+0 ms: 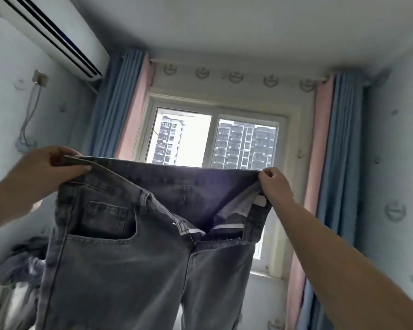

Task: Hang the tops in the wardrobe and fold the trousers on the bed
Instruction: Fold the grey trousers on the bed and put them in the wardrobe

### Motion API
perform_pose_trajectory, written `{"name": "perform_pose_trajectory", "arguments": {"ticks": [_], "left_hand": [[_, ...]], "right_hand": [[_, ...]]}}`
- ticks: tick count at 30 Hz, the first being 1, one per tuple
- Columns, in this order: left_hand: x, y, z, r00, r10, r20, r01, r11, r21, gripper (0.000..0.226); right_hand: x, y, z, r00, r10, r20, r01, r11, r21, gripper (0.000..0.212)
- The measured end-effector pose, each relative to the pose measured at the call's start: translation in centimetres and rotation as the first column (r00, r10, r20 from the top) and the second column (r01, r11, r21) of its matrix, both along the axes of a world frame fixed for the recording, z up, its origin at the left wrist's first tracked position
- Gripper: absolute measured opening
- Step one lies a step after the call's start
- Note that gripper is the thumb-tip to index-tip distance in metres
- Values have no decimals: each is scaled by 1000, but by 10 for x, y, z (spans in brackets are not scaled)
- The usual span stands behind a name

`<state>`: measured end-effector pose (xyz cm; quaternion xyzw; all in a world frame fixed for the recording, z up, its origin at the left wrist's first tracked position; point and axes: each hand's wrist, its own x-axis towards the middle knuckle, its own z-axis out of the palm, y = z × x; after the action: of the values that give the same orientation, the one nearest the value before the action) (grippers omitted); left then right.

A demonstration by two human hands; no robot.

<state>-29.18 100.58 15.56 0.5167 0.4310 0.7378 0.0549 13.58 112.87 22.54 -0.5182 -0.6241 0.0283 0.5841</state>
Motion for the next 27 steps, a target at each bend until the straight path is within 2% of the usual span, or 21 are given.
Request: {"name": "perform_pose_trajectory", "arguments": {"ticks": [6, 8, 9, 11, 13, 17, 20, 24, 27], "left_hand": [[65, 0, 40, 971, -190, 148, 183, 981, 58, 16], [78, -5, 47, 955, -221, 197, 210, 975, 77, 14], [82, -7, 47, 946, -233, 224, 220, 972, 82, 13], [87, -14, 38, 924, -254, 284, 241, 967, 81, 12], [85, -19, 22, 906, -251, 340, 245, 968, 62, 12], [66, -44, -47, 886, -211, 413, 234, 972, -4, 13], [45, -66, -126, 864, -145, 483, 219, 971, -100, 16], [17, -93, -227, 789, -21, 614, 206, 950, -233, 27], [-14, -113, -292, 718, 150, 680, 119, 936, -332, 21]], "right_hand": [[43, -7, 80, 993, -86, 82, 80, 993, 83, 25], [41, -6, 104, 988, -102, 117, 93, 993, 75, 17], [36, -4, 111, 988, -89, 126, 81, 995, 65, 11], [25, 4, 115, 992, -47, 113, 41, 998, 48, 18], [12, 17, 106, 995, 15, 95, -19, 999, 36, 15], [-33, 59, 36, 982, 171, 81, -166, 984, -63, 11], [-84, 87, -53, 956, 259, 137, -225, 949, -221, 13], [-156, 106, -181, 910, 372, 185, -264, 862, -433, 15], [-212, 106, -267, 857, 451, 251, -251, 789, -560, 20]]}}
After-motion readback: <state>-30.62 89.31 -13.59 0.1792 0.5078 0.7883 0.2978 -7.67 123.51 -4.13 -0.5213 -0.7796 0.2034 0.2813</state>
